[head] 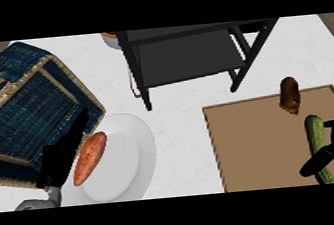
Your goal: Pick the squash from the tray and place it in the tiered shelf
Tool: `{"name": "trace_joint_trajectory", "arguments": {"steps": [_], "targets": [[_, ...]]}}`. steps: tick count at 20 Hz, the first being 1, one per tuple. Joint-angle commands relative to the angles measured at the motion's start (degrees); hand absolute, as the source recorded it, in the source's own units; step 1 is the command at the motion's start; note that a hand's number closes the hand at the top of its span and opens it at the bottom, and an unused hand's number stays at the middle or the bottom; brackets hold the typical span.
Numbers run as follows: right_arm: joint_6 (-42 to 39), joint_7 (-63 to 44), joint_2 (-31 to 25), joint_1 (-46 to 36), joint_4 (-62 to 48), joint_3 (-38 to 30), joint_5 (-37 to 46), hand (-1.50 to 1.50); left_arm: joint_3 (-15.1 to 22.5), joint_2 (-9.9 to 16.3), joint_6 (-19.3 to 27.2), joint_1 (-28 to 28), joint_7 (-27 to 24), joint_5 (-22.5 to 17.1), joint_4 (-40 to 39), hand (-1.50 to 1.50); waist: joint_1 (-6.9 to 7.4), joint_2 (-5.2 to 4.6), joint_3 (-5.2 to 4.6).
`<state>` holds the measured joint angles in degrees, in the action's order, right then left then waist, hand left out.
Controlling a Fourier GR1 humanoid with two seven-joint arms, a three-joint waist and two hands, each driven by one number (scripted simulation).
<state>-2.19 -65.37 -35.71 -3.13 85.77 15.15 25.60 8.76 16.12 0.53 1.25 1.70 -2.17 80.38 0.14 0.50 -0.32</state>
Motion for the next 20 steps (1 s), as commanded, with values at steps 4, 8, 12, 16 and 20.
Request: {"name": "trace_joint_trajectory", "arguments": {"steps": [4, 8, 12, 16, 20], "targets": [[-1.79, 1.16, 4.00, -3.95, -5.36, -2.03, 2.72, 1.50, -0.75, -0.52, -0.92, -3.11, -1.36, 1.54, -1.95, 0.00, 0.20, -0.51, 0.33], [0.00, 1.40, 5.47, -1.67, -3.64, -1.21, 7.56, 1.50, -0.63, -3.12, 0.17, -0.90, -1.16, 2.45, -3.22, 0.00, -0.12, -0.51, 0.31], [1.25, -2.01, 6.21, -2.16, -3.30, -0.13, 13.98, 1.50, -0.70, -3.19, 0.09, 0.89, 1.38, 3.00, -2.22, 0.00, -0.10, -0.49, 0.31], [-0.80, 5.23, 6.98, -2.47, 2.07, 2.91, 15.43, 1.50, -1.05, -2.08, -1.82, -1.81, 1.13, 2.25, 0.39, 0.00, 0.21, -0.46, 0.32], [-5.85, 14.34, 8.74, -6.84, 12.37, 12.37, 14.10, 1.50, -0.12, -2.01, -2.11, -1.56, 1.11, 2.83, -0.06, 0.00, 1.48, -0.30, 0.26]]}}
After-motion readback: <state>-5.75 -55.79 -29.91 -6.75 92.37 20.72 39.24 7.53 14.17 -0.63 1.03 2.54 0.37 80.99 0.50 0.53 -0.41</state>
